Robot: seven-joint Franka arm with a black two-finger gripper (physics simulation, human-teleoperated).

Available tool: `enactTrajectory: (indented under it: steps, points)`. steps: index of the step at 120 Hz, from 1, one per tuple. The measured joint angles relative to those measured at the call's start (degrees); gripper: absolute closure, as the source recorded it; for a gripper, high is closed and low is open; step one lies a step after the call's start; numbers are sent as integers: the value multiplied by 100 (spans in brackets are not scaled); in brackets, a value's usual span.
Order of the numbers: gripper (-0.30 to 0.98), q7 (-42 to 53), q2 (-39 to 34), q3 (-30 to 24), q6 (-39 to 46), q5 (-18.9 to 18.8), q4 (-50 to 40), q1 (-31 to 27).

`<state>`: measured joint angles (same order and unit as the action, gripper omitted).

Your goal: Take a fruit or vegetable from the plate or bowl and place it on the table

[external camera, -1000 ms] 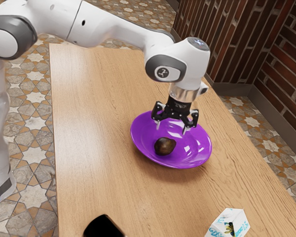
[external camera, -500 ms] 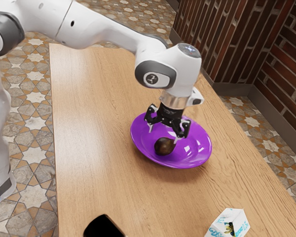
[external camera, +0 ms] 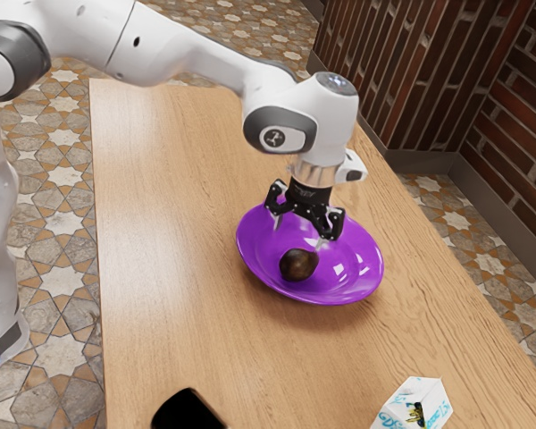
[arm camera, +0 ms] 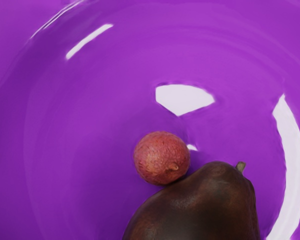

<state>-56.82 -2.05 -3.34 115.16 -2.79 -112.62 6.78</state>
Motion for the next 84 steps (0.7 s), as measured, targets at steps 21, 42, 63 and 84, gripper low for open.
enactTrajectory:
  steps: [21, 42, 63, 84]
  points:
    - [0, 149, 54, 0, 61, -8, 1, -88]
    - [0, 261, 222, -24, 157, -9, 6, -50]
    - [0, 346, 396, -50, 276, -15, 46, 15]
    - [0, 412, 516, -79, 401, -9, 54, 134]
